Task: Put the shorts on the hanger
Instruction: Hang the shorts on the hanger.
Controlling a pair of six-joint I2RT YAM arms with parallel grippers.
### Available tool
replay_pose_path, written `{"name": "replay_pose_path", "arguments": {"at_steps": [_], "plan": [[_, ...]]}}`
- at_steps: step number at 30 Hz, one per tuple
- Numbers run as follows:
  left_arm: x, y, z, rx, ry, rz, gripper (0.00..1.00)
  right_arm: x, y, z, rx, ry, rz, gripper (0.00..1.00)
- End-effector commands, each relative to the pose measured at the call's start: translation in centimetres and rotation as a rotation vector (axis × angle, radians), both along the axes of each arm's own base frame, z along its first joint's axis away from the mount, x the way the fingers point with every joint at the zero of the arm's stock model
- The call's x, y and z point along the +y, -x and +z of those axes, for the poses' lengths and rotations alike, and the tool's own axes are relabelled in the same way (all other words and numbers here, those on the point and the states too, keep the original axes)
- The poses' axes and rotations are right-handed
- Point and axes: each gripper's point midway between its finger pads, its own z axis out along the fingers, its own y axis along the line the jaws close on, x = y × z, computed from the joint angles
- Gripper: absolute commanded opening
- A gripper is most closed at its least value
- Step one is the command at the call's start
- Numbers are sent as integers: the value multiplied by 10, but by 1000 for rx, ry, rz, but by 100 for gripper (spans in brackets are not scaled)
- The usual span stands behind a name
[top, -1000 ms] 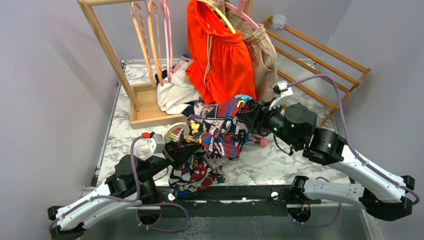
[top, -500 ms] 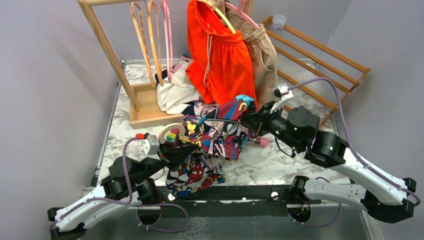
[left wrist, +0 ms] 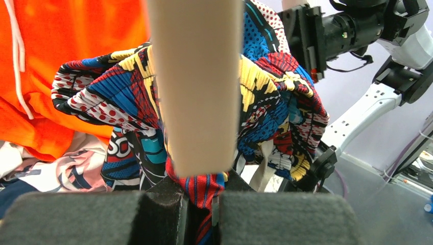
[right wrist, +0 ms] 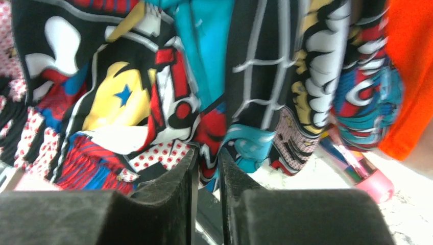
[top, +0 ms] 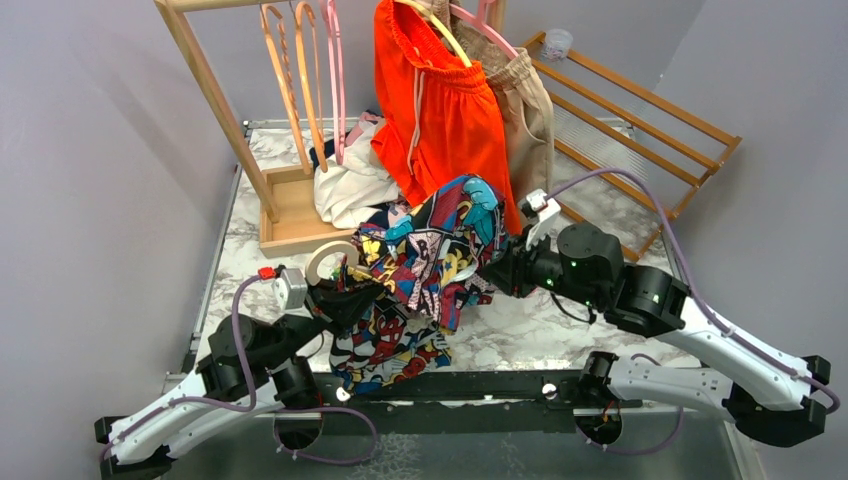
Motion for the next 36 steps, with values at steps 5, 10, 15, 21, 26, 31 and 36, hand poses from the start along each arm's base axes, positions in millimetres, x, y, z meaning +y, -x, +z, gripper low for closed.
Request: {"name": "replay_pose_path", "arguments": {"at_steps": [5, 10, 15, 21, 26, 31, 36], "plan": [[1, 13, 31, -62, -21, -57, 0, -14, 39, 60, -147, 27, 265, 54], [-11, 25, 16, -42, -111, -148, 0, -22, 45, 97, -253, 2, 307, 56], [-23, 38, 6, -29, -162, -245, 0, -18, 40, 112, -317, -6, 315, 56], [-35, 50, -2, -1, -241, -342, 0, -9, 36, 104, -323, 53, 350, 56], [-41, 54, -7, 2, -268, -386, 0, -2, 41, 93, -325, 59, 408, 56], [-50, 61, -9, -8, -294, -452, 0, 6, 59, 85, -323, 27, 527, 55], [-56, 65, -10, -17, -314, -488, 0, 13, 76, 73, -290, 25, 638, 54]]}}
